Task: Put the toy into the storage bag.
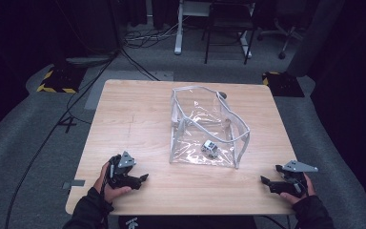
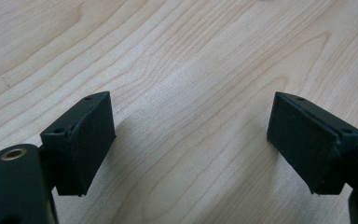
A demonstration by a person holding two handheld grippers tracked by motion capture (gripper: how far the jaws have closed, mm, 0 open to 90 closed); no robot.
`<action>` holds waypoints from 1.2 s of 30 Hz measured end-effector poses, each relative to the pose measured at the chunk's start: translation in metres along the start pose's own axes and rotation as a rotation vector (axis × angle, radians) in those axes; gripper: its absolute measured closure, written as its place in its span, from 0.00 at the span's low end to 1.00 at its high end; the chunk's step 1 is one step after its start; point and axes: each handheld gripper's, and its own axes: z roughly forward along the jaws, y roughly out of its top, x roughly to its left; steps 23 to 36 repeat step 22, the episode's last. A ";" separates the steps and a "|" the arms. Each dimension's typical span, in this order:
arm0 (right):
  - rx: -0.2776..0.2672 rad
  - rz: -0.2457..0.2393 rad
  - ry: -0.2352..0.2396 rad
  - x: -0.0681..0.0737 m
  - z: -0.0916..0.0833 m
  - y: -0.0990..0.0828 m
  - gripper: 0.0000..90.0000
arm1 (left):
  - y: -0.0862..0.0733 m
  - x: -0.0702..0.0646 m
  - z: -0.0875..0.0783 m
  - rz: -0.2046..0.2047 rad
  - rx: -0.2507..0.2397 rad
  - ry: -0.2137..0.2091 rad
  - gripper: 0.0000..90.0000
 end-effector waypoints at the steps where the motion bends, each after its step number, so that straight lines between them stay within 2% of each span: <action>1: 0.000 0.001 0.000 0.000 0.000 0.000 0.17 | 0.000 0.000 0.000 0.000 0.000 0.000 0.17; 36: -0.002 -0.002 0.010 0.000 0.002 0.002 0.17 | 0.000 0.000 0.000 0.000 0.000 -0.003 0.17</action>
